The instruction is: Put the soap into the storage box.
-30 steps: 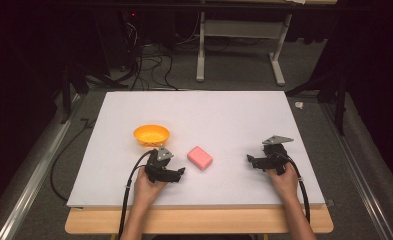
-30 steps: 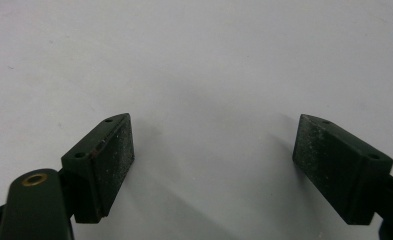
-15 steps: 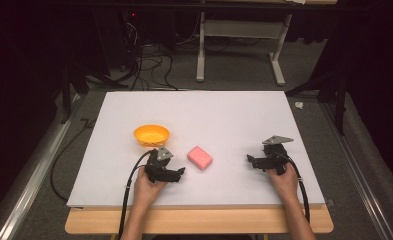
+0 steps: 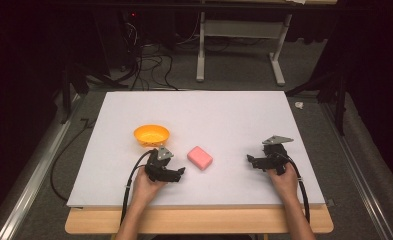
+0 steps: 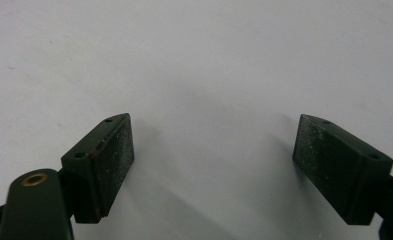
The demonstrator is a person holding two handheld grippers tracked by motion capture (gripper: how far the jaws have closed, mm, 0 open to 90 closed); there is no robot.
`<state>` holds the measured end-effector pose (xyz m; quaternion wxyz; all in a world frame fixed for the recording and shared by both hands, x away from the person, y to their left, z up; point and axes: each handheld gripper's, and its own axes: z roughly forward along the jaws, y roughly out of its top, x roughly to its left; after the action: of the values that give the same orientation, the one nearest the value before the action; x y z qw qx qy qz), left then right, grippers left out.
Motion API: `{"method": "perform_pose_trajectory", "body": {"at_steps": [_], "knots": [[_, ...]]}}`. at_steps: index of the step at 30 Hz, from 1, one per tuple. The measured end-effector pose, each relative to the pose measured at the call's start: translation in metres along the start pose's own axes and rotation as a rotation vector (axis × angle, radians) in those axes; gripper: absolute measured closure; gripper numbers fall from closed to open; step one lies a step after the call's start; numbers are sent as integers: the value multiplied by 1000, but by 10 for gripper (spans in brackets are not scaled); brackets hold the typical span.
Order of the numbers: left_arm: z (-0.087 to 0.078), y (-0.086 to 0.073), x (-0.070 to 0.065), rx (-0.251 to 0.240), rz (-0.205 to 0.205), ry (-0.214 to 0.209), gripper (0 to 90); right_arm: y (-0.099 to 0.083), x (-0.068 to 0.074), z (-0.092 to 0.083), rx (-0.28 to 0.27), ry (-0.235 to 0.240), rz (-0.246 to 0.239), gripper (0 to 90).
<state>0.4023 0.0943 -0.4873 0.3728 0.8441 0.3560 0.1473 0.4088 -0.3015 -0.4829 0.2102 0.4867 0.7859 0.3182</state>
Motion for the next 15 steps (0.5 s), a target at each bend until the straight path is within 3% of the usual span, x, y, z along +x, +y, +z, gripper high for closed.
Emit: {"method": "perform_pose_trajectory", "body": {"at_steps": [4, 9, 15], "knots": [[0, 1, -1, 2, -4, 6, 181, 0, 0, 0, 0, 0, 0, 174], [0, 3, -4, 14, -28, 47, 156, 0, 0, 0, 0, 0, 0, 174], [-5, 6, -11, -6, -7, 24, 168, 0, 0, 0, -2, -2, -3, 173]]}}
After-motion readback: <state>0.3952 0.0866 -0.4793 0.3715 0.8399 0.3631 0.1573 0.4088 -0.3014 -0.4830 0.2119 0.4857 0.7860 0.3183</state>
